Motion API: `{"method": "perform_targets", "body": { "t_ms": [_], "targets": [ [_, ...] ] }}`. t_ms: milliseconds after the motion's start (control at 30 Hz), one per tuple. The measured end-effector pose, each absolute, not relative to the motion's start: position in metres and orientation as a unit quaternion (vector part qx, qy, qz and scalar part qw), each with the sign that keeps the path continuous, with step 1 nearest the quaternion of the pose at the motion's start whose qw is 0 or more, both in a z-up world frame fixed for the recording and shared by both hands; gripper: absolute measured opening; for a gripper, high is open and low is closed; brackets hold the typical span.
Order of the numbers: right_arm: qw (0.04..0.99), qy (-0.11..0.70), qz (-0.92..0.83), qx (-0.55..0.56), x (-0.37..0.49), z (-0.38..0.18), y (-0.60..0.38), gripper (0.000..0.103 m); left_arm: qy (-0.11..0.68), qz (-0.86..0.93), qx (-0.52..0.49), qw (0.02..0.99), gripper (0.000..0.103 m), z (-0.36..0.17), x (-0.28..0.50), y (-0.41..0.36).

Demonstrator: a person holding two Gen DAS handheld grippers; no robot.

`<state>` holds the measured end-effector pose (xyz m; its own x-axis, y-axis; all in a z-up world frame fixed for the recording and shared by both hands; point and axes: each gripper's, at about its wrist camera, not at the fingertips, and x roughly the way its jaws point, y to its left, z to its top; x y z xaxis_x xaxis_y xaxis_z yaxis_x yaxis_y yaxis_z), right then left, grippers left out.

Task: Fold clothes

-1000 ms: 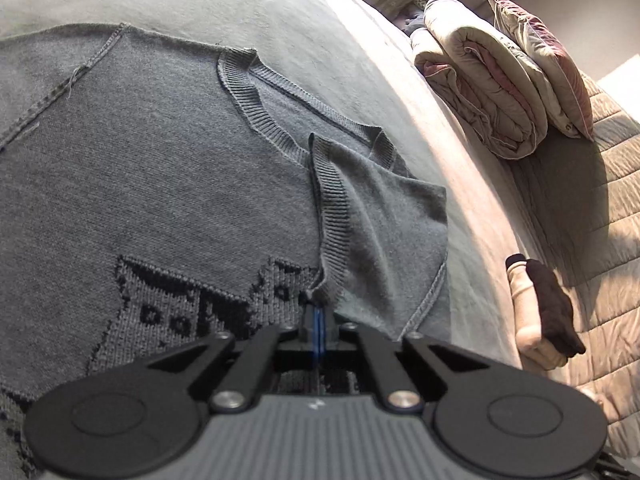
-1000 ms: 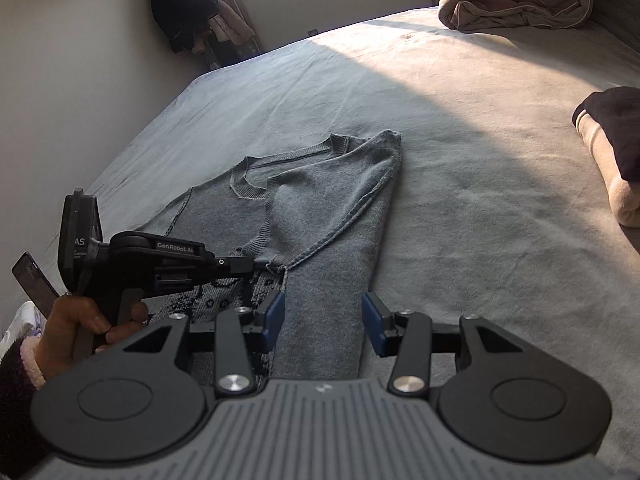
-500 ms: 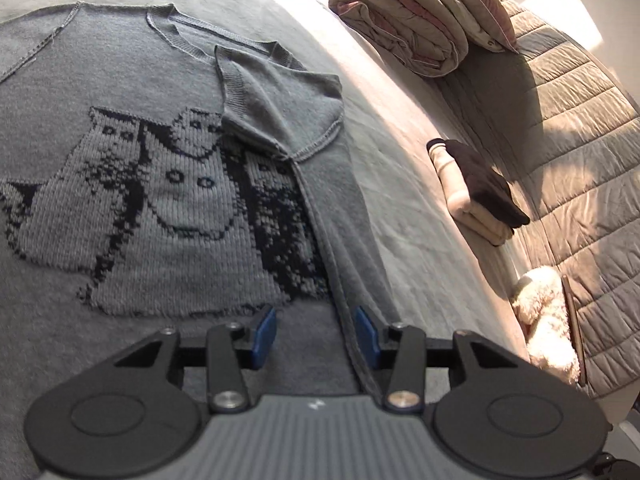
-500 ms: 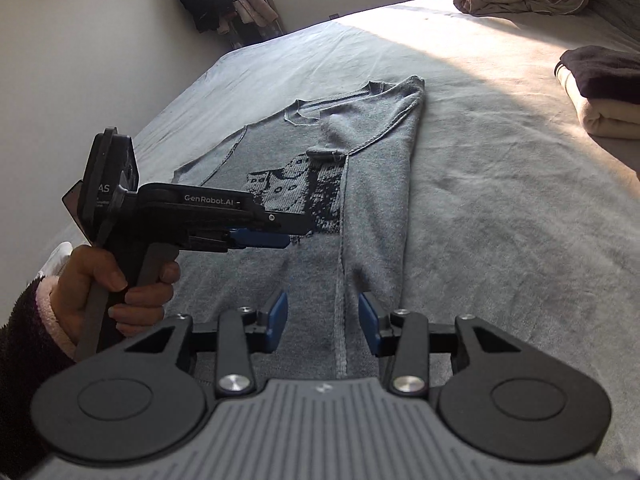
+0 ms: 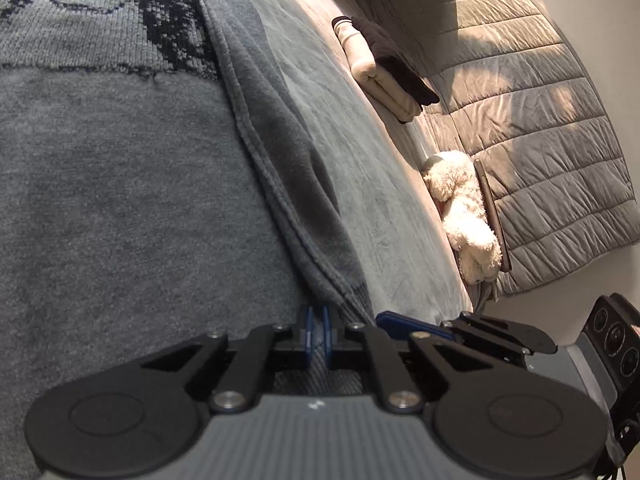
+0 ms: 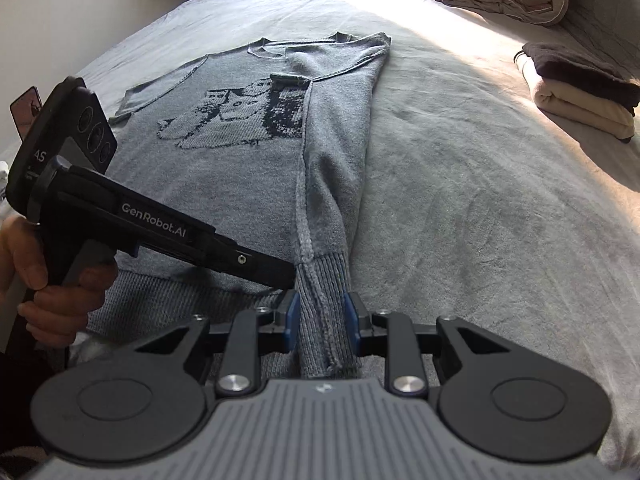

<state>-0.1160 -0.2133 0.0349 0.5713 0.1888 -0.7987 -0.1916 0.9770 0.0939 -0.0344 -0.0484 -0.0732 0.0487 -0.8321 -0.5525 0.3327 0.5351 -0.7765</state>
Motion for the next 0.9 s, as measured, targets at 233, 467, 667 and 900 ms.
{"method": "perform_targets", "body": {
  "t_ms": [233, 467, 667, 900],
  "targets": [
    [0.901, 0.423, 0.090, 0.019, -0.134, 0.036, -0.218, 0.008, 0.526, -0.431, -0.242, 0.692, 0.005, -0.077, -0.040, -0.052],
    [0.909, 0.394, 0.109, 0.082, -0.147, 0.061, -0.230, 0.008, 0.505, -0.438, -0.257, 0.698, 0.005, -0.079, -0.057, -0.057],
    [0.903, 0.397, 0.126, 0.110, -0.145, 0.065, -0.226, 0.008, 0.501, -0.466, -0.218, 0.696, 0.005, -0.075, -0.079, -0.067],
    [0.889, 0.415, 0.146, 0.127, -0.139, 0.057, -0.220, 0.008, 0.557, -0.577, -0.149, 0.579, 0.024, -0.076, -0.088, -0.061]
  ]
}}
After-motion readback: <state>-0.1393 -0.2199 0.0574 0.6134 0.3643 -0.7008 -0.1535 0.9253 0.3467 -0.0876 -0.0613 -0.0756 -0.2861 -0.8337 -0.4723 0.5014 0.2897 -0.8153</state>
